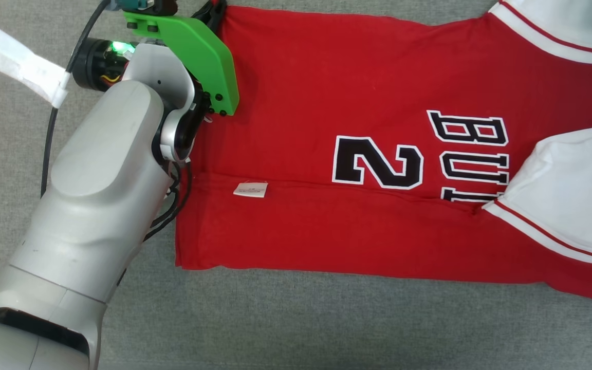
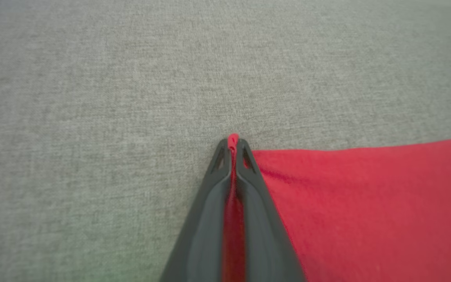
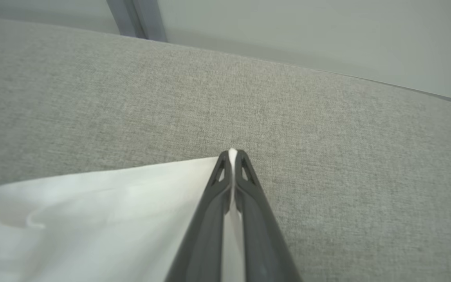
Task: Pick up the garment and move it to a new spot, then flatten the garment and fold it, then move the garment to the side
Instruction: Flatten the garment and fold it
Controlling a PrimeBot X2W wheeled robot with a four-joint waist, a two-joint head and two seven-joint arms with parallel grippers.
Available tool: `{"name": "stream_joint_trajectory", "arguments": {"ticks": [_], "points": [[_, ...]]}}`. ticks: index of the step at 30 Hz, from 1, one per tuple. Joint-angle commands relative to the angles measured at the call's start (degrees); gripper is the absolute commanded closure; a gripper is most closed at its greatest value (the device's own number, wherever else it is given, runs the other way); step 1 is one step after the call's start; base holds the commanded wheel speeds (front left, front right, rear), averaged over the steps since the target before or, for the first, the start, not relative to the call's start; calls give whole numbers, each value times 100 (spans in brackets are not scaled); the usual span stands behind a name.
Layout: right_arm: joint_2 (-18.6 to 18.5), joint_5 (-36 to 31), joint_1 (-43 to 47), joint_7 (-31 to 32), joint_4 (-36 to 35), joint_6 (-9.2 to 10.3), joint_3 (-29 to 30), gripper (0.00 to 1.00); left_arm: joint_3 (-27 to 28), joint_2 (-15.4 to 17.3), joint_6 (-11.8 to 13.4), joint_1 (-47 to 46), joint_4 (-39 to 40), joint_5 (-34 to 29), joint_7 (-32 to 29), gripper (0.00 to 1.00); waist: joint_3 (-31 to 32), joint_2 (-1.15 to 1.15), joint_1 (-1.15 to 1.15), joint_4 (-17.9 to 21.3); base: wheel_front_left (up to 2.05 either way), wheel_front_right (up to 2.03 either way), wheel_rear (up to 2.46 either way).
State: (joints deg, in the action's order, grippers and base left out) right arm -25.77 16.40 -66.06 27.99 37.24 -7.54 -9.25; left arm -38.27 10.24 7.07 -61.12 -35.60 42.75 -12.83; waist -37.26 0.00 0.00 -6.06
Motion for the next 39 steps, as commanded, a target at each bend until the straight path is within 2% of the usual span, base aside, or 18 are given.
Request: {"name": "stream_joint_trajectory", "arguments": {"ticks": [1, 11, 15, 20, 23, 31, 39], "points": [[46, -40, -37, -225, -46, 10, 12, 100, 7, 70, 56, 137, -170, -38, 68, 100, 106, 0, 0, 61, 0, 0, 0], [4, 146, 165, -1257, -97, 10, -78, 100, 80, 183, -39, 234, -316, -138, 817, 100, 556, 0, 0, 192, 0, 0, 0], [45, 348, 417, -1420, -79, 10, -113, 100, 21, 238, -197, 394, -344, -151, 1017, 100, 785, 0, 0, 230, 0, 0, 0], [-10, 730, 968, -1429, -304, 10, -375, 100, -231, 397, -541, 724, -239, -302, 1312, 100, 1145, 0, 0, 313, 0, 0, 0], [-68, 968, 1339, -1400, -525, 10, -499, 100, -349, 550, -595, 985, -141, -459, 1645, 100, 1372, 0, 0, 393, 0, 0, 0], [-313, 1396, 2350, -1106, -1307, 10, -584, 100, -519, 911, -570, 1674, 171, -655, 2201, 100, 1833, 0, 0, 577, 0, 0, 0], [-437, 1671, 3631, -558, -2296, 10, -345, 100, -574, 1204, -500, 2277, 330, -667, 2483, 100, 2063, 0, 0, 688, 0, 0, 0]]}}
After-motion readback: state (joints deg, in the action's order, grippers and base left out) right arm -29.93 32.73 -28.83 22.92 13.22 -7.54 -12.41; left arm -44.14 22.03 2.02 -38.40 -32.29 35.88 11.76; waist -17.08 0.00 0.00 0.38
